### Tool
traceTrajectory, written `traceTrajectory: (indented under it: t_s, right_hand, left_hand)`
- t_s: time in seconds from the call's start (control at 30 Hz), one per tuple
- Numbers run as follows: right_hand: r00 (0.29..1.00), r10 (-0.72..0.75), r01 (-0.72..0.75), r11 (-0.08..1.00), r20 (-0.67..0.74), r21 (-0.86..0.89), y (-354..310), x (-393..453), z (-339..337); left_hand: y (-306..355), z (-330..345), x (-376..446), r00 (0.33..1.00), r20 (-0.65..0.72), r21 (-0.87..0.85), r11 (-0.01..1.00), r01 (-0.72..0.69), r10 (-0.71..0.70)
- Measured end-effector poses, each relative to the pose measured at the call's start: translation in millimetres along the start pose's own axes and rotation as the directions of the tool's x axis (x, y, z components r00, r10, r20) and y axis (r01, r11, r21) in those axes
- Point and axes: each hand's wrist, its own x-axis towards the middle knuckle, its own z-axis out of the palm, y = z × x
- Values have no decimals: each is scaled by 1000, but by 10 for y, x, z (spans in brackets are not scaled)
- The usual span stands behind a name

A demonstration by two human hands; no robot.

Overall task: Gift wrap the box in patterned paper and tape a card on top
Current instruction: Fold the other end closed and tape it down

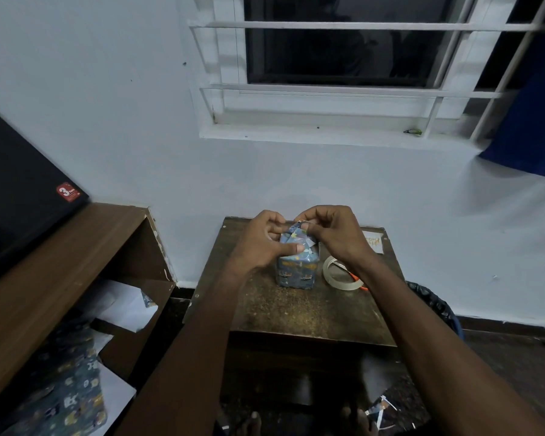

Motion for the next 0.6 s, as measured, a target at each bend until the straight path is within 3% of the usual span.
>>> traceTrajectory:
  t_s: [0.23,0.4,0.6]
  right_hand:
    - [1000,5,-4,1000,15,-31,-20,-24,2]
    - [999,10,-9,1000,50,-25,-16,-23,-26]
    - [997,-78,77,975,4,-209,-31,-103,31]
  left_hand:
    - [-4,52,36,971,89,-325,915,239,-222]
    - [-37,95,74,962,51,-352,897,268,-267]
    - [-57,100,98,968,23,-351,904,242,-251]
